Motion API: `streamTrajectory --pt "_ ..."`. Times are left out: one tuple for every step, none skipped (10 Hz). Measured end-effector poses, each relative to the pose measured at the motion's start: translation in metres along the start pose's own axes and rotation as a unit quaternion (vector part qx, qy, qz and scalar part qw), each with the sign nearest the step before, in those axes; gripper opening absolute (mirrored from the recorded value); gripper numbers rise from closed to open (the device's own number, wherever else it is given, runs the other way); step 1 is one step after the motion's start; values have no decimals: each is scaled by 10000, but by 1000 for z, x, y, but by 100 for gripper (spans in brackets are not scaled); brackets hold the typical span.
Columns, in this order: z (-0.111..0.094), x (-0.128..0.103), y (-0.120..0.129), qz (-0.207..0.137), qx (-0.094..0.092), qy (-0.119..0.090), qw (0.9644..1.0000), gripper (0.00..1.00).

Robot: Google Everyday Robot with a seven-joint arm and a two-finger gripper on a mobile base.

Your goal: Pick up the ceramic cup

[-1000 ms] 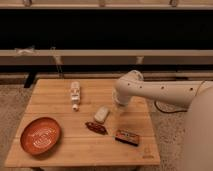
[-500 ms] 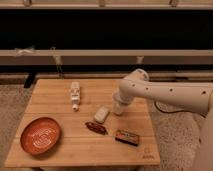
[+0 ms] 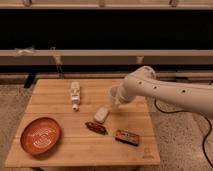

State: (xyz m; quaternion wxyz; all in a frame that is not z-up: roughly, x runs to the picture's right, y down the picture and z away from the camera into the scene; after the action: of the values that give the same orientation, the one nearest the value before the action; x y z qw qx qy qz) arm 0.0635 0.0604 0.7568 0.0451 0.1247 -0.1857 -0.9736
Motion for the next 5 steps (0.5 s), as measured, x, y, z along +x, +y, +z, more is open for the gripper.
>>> streamTrajectory --pt "-6 4 0 -109 -45 57 9999 0" --pt "-13 9 1 -223 -94 119 9996 0" --pt "-18 14 1 -333 -124 175 9992 0" --pt "-24 20 1 -450 -148 249 9986 0" --pt "-28 22 0 -514 -116 295 9982 0"
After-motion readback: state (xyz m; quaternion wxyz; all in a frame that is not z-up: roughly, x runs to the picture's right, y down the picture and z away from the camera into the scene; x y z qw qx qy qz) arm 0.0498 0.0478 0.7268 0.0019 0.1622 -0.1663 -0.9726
